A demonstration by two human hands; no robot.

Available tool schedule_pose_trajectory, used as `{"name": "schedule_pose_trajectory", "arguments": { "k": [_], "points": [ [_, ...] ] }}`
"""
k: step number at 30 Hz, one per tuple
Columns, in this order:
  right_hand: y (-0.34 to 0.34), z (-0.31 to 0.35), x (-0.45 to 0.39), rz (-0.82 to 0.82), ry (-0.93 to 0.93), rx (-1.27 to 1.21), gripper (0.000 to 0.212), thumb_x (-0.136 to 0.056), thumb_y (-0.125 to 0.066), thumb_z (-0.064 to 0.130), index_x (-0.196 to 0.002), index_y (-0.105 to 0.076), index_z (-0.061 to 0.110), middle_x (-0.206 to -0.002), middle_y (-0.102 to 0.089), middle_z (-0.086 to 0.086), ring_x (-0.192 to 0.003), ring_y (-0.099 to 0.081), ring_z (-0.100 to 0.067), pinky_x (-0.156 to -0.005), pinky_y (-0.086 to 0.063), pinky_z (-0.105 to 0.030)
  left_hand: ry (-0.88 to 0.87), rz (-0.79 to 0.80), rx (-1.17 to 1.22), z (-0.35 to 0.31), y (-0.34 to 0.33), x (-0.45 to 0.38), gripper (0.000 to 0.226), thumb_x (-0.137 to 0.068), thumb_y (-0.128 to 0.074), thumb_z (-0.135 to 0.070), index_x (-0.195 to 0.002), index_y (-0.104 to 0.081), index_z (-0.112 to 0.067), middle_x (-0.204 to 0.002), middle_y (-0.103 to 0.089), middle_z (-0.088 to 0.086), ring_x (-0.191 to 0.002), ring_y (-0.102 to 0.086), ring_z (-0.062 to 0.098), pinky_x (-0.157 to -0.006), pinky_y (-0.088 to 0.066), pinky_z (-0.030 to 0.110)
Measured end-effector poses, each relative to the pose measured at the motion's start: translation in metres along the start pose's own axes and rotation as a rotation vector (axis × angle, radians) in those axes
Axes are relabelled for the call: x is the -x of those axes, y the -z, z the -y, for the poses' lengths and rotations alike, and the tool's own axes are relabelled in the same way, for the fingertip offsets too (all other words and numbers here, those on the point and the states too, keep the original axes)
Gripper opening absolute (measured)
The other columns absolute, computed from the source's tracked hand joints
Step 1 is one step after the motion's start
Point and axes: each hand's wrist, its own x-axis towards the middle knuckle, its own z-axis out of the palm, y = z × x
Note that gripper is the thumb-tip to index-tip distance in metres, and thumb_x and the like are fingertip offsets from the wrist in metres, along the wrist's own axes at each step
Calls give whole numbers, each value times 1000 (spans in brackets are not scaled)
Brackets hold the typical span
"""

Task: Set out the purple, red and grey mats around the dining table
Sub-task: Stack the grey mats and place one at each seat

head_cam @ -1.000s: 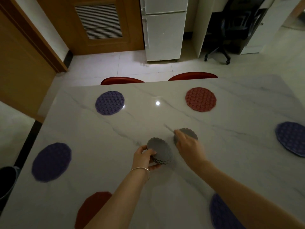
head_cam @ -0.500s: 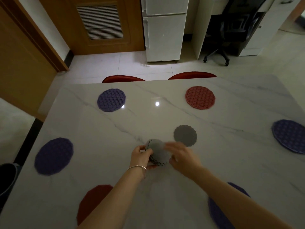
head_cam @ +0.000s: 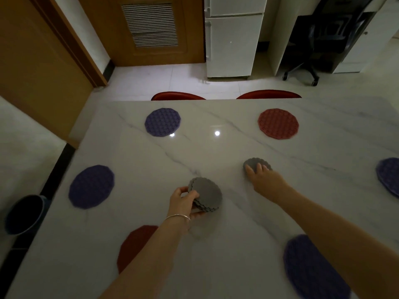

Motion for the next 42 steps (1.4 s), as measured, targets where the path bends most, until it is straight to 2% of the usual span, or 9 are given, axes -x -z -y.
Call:
{"name": "schedule_pose_trajectory", "arguments": {
  "k": [3, 9, 12, 19, 21, 26, 30, 36, 42],
  "points": [
    [0, -1, 2, -148, -4, 26, 53, -94, -38, 6, -143, -20, 9, -122, -56, -14, -101, -62, -29, -74, -52, -37, -1, -5, 26, -1, 7, 7, 20, -83, -60, -3, -102, -55, -8, -94, -60, 14, -74, -66, 31, -48, -56, 36],
    [13, 24, 21, -293, -118, -279, 37, -87, -48, 2, -124, -51, 8, -110, -66, -15, -92, -63, -36, -70, -51, -41, 25, -32, 138, -3, 33, 31, 16, -85, -58, -2, -99, -54, -9, -97, -58, 13, -80, -63, 33, -47, -57, 36],
    [24, 60, 44, -362, -37, -449, 39, -82, -55, 3, -120, -58, 12, -110, -69, -14, -93, -65, -35, -74, -53, -41, 25, -58, 215, 0, 60, 45, 14, -86, -56, -1, -96, -54, -10, -101, -58, 16, -83, -62, 35, -47, -57, 38],
    [11, 166, 118, -247, 263, -430, 43, -80, -59, 9, -120, -58, 24, -116, -68, 1, -96, -66, -25, -67, -57, -34, 26, -74, 371, 13, 133, 57, 31, -87, -53, -4, -118, -51, -7, -117, -54, 21, -87, -59, 35, -47, -57, 40],
    [4, 183, 138, -268, 242, -426, 46, -63, -77, 8, -106, -68, 23, -99, -74, 1, -79, -70, -22, -52, -57, -29, 39, -36, 380, 15, 145, 59, 27, -88, -52, -4, -115, -50, -7, -114, -55, 21, -85, -59, 34, -47, -58, 40],
    [-13, 208, 172, -212, 110, -455, 38, -72, -71, 7, -107, -68, 20, -108, -71, -4, -89, -68, -27, -64, -57, -35, 61, 35, 339, 25, 160, 73, 25, -87, -52, -3, -111, -50, -9, -100, -58, 18, -81, -60, 32, -45, -57, 40],
    [-12, 216, 192, -210, 53, -390, 41, -55, -83, 9, -92, -72, 23, -91, -74, 0, -74, -70, -21, -50, -55, -28, 76, 69, 314, 33, 164, 86, 18, -86, -53, -2, -103, -53, -9, -97, -57, 17, -83, -59, 34, -46, -57, 42],
    [-24, 223, 198, -169, 29, -425, 38, -89, -48, 12, -124, -56, 22, -131, -57, -2, -116, -53, -25, -83, -49, -35, 85, 95, 274, 42, 175, 93, 27, -86, -54, -4, -112, -52, -11, -102, -57, 15, -84, -59, 32, -48, -58, 40],
    [-27, 229, 205, -121, -49, -526, 37, -95, -43, 20, -130, -52, 26, -142, -44, 6, -127, -41, -17, -95, -45, -30, 85, 95, 266, 48, 184, 97, 31, -86, -54, -4, -115, -51, -12, -102, -57, 14, -85, -59, 33, -48, -58, 40]
  ]
}}
